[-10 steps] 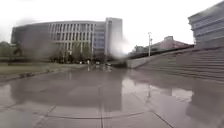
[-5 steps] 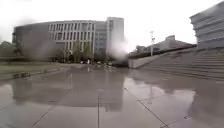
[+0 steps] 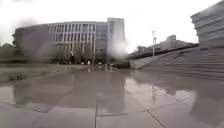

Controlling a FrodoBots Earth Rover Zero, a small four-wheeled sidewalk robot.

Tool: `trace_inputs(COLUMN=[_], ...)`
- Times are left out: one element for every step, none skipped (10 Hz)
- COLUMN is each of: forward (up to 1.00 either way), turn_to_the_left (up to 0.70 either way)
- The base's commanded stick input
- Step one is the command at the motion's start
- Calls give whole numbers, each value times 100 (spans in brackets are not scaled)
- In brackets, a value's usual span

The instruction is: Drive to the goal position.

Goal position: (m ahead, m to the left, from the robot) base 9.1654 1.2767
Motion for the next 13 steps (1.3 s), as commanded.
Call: trace_inputs(forward=[70,70,70,70,70,70,70,70,70,70,70,70,70], turn_to_the_left=[2,2,2,2,2,2,2,0,-3,-4,-4,-3,-2])
